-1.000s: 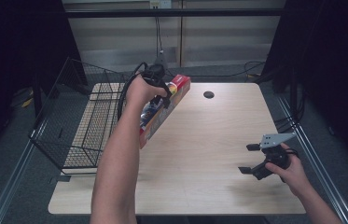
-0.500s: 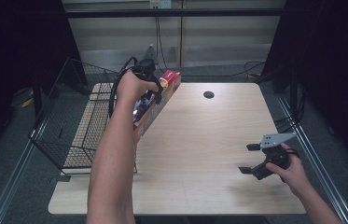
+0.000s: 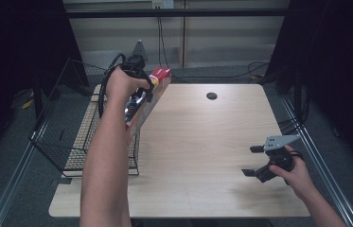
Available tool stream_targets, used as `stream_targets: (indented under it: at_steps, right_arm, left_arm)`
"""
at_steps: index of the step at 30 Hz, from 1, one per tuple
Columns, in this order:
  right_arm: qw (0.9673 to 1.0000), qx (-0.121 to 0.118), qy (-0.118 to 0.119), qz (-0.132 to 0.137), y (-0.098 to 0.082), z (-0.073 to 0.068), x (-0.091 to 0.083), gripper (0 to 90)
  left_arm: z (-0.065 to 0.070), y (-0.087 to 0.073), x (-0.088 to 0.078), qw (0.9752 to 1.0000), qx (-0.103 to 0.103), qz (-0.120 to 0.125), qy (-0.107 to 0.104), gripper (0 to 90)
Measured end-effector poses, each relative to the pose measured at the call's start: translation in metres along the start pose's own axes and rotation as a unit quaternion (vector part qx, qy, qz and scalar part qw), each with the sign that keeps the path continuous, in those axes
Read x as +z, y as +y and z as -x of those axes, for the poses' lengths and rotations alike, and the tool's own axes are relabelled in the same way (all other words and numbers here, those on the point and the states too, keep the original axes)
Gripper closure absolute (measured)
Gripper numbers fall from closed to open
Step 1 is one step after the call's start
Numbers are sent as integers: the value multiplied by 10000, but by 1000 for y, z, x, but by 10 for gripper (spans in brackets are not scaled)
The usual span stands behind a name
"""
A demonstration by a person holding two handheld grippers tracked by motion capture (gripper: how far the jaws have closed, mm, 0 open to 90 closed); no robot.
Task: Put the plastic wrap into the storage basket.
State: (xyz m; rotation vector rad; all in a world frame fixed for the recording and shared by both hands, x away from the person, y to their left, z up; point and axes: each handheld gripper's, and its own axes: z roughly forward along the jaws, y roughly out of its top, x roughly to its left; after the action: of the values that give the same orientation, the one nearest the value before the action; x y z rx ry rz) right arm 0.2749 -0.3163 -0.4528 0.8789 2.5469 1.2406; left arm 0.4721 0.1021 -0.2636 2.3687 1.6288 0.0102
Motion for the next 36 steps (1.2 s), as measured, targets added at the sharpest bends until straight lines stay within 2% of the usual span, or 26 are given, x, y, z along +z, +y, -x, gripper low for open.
stream_targets:
  at_steps: [5, 6, 7, 12, 14, 16, 23, 31, 33, 36]
  right_arm:
    - [10000, -4, -4, 2, 0, 0, 1, 28]
    - [10000, -6, -5, 3, 0, 0, 1, 27]
    - [10000, -6, -6, 3, 0, 0, 1, 28]
    - [10000, 7, -5, 2, 0, 0, 2, 27]
    - [10000, 9, -6, -2, 0, 0, 2, 27]
    - [10000, 16, -8, 4, -1, 0, 1, 27]
    - [10000, 25, -31, 16, -1, 0, 1, 27]
    - [10000, 27, 14, 11, -1, 0, 4, 27]
    - [10000, 34, -2, 11, 0, 0, 4, 28]
    - [10000, 35, -7, 11, -1, 0, 4, 28]
  left_arm:
    - [-9, -4, -8, 9998, -167, 102, 32, 461]
    - [-9, -5, -10, 9996, -251, 120, 40, 461]
    - [-11, -6, -12, 9995, -257, 141, 86, 461]
    - [-17, -10, -19, 9991, -379, 167, 55, 461]
    - [-20, -11, -21, 9992, -369, 167, 59, 461]
    - [-23, -12, -23, 9988, -467, 151, 65, 461]
    - [-33, -17, -32, 9982, -541, 152, 184, 461]
    - [-42, -23, -40, 9973, -671, 194, 219, 461]
    - [-46, -25, -43, 9966, -769, 187, 233, 461]
    - [-50, -27, -45, 9965, -764, 208, 272, 461]
